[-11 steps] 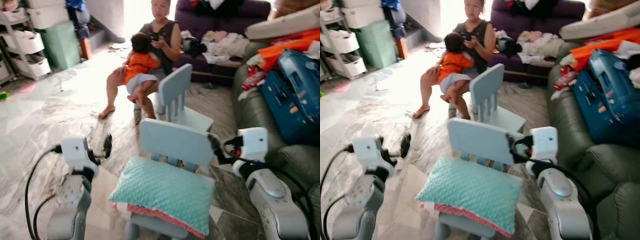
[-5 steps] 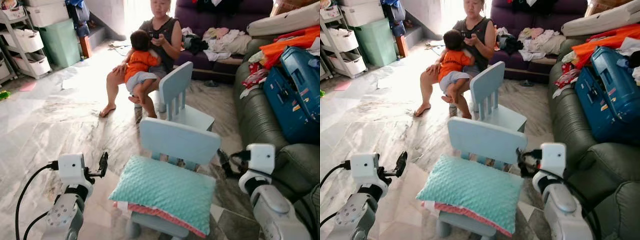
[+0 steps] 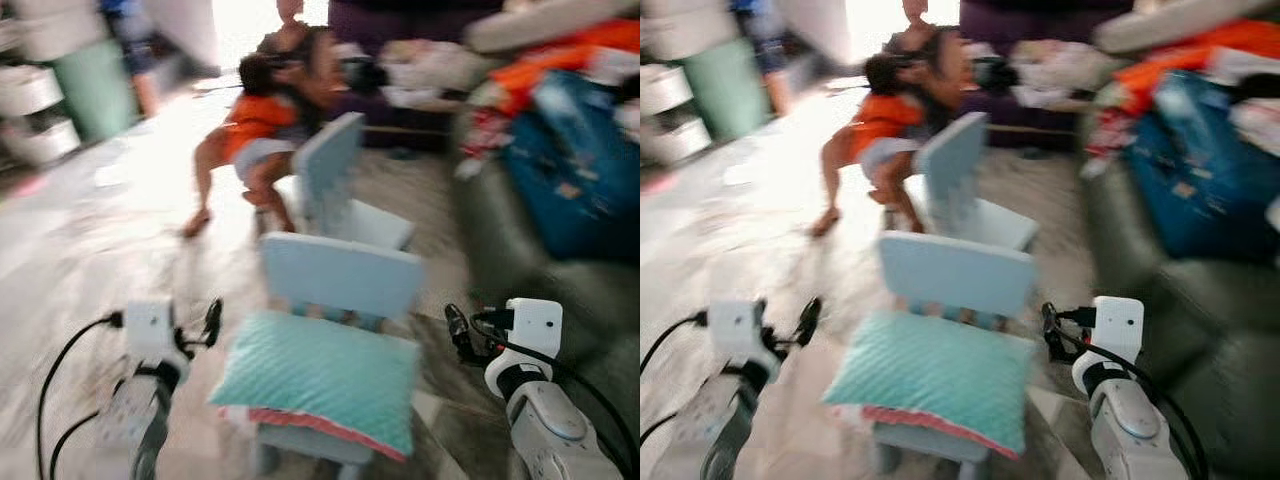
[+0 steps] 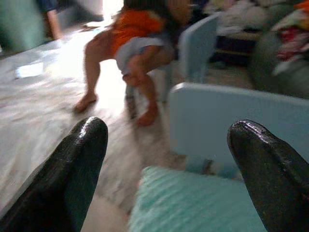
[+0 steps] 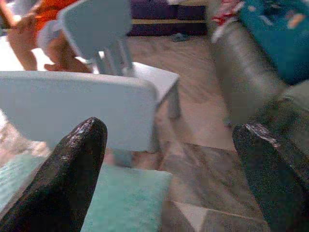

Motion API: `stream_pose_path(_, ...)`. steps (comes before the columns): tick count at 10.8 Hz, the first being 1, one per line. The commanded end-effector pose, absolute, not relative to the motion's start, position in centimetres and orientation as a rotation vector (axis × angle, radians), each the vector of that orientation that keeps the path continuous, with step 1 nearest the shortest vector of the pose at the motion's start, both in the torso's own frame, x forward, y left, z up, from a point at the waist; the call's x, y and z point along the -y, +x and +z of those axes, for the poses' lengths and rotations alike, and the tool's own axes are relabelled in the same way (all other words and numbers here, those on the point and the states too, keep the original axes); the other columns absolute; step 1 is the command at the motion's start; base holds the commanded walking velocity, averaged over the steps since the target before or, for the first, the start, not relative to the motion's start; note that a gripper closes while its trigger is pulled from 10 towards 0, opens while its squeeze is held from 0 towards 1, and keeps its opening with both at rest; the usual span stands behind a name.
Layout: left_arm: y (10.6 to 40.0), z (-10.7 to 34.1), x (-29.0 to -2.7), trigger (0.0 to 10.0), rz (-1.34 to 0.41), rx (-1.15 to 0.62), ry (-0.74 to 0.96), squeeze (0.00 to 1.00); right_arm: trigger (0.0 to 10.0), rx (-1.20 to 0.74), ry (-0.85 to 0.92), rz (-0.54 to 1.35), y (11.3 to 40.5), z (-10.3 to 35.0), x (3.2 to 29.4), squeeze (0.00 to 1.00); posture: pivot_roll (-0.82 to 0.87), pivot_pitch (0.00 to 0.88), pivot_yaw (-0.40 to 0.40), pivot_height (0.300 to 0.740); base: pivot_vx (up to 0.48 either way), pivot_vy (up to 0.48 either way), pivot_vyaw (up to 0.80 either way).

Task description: Move the pillow to the sofa

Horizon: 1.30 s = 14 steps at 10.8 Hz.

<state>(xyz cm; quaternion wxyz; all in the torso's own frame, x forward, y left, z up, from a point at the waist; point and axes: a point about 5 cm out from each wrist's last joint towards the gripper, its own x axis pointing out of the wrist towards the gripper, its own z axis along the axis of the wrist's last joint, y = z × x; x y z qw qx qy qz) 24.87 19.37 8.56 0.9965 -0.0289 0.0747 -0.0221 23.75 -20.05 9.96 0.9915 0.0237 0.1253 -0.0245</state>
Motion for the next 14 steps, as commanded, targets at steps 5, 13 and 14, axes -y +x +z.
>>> stream_pose_path(5, 26.9, 9.6, -20.1, 10.0, -0.016, -0.106, -0.056, 0.0, 10.0, -0.166, -0.017, 0.007, 25.7, 11.9, 19.7, 0.0, -0.13, 0.0, -0.009, 0.74, 0.0, 0.0, -0.48)
stream_pose_path(13, 27.7, 9.2, -17.2, 10.0, -0.123, -0.111, -0.077, 0.0, 10.0, -0.116, -0.217, -0.016, 25.9, 14.7, 25.6, 0.0, -0.17, 0.0, 0.004, 0.74, 0.0, 0.0, 0.0)
stream_pose_path(14, 27.4, 9.2, -17.1, 10.0, -0.128, -0.115, -0.075, 0.0, 10.0, -0.114, -0.179, -0.018, 25.7, 14.3, 24.5, 0.0, -0.17, 0.0, 0.001, 0.74, 0.0, 0.0, 0.0)
